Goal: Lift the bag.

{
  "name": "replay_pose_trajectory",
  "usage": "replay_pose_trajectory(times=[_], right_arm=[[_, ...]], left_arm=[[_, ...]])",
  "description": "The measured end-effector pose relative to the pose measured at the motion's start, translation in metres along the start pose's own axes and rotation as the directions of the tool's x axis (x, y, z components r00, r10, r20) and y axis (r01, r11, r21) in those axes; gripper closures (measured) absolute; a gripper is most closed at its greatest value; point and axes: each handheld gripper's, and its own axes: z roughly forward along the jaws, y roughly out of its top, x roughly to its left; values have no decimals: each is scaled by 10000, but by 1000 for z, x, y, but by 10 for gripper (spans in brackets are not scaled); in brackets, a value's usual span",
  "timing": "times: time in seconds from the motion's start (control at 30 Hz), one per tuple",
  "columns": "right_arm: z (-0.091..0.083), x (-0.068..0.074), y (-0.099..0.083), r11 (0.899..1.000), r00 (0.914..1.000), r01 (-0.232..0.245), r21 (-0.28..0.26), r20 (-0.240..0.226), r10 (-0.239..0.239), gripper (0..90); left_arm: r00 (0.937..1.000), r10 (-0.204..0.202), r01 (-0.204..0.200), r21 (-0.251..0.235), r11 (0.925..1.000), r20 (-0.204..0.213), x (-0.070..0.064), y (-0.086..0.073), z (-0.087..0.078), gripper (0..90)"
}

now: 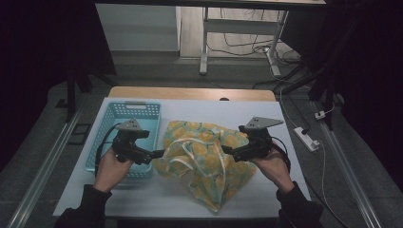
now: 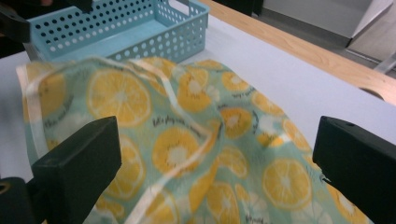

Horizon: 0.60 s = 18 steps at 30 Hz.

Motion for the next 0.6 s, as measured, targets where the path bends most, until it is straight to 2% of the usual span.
replay_pose_trajectory(times=[0.33,0.6], right_arm=[[-14,5,-30,9997,9996,-200,123,191,198,7],[-30,9,-54,9990,9971,-448,-4,610,447,6]], left_arm=[[9985,-431,424,-195,9989,-324,-9,-38,-16,0],[9944,-850,833,-298,9961,-622,-17,-72,-30,0]])
